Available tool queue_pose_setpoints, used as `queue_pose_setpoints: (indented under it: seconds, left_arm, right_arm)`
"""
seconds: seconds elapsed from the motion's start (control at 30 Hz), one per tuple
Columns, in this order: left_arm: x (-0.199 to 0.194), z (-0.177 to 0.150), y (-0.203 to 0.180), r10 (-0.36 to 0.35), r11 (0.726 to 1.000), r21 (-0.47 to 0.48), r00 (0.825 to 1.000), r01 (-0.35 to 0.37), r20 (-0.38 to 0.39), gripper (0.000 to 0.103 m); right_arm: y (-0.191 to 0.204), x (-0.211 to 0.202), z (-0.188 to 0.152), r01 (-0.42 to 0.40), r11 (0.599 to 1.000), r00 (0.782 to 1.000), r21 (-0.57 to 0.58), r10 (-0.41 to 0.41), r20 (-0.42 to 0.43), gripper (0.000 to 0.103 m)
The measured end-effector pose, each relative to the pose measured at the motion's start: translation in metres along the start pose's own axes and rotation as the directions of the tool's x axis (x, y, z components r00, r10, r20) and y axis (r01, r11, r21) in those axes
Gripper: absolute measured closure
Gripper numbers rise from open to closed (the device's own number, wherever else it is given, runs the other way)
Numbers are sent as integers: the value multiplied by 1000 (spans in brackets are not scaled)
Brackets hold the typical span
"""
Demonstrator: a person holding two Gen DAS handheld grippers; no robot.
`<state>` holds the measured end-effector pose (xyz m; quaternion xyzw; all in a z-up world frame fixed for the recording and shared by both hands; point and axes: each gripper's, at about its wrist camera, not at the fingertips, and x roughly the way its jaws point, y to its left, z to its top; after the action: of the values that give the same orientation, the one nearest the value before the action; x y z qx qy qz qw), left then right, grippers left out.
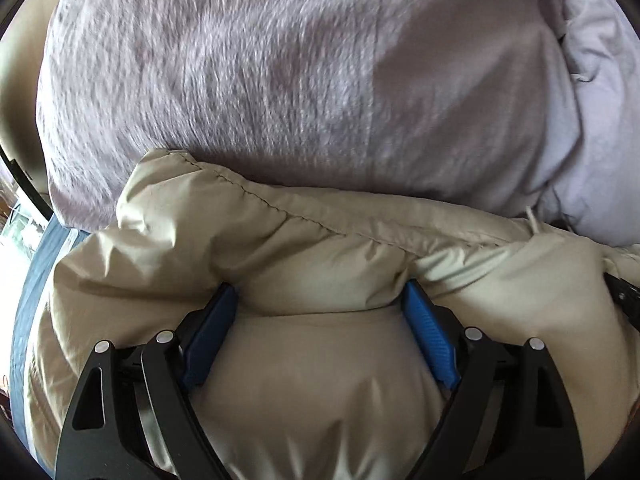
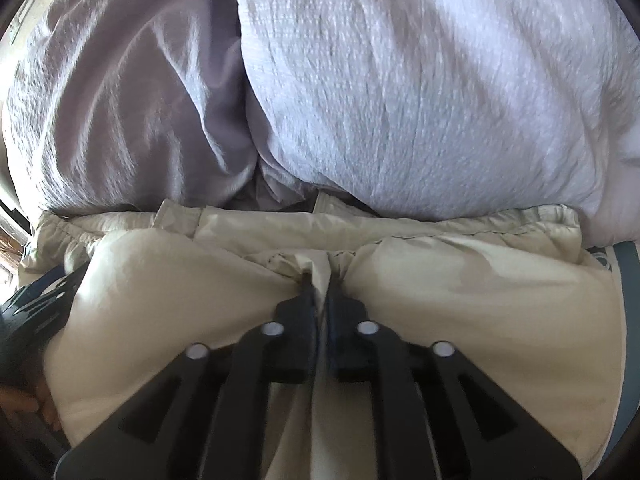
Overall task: Fold large clothes
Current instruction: 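Press the folded hem flat near the collar and open both tools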
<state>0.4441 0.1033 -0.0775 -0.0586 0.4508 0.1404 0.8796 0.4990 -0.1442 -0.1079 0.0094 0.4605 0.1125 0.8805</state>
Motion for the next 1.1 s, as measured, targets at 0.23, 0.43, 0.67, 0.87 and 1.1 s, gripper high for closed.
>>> queue_pose_setpoints:
  seconds: [0.23,0.43,0.67,0.87,1.1]
  left_arm:
    - [18,-1,1,-12,1000,-12,1000,12,-6,14]
    - [22,-5,10,-21,999,-24,1000,20,-3,14]
    - [29,-18,18,-28,999,-37,1000,28,5,12]
    - [40,-18,24,-38,998,-47,999,38,12,11]
    - [50,-17,30,-39,998,-57,999,40,20,10]
  right_arm:
    - [-20,-34,-10,-14,1000,997,21,12,74,62]
    - [-45,-60,-26,53,997,986,56,-61,158,57]
    - [-59,-41,-37,152,987,981,59,-158,117,56]
    - [-53,-20,-39,198,980,974,30,-200,104,53]
    - [-52,-1,-39,216,976,970,15,-216,110,52]
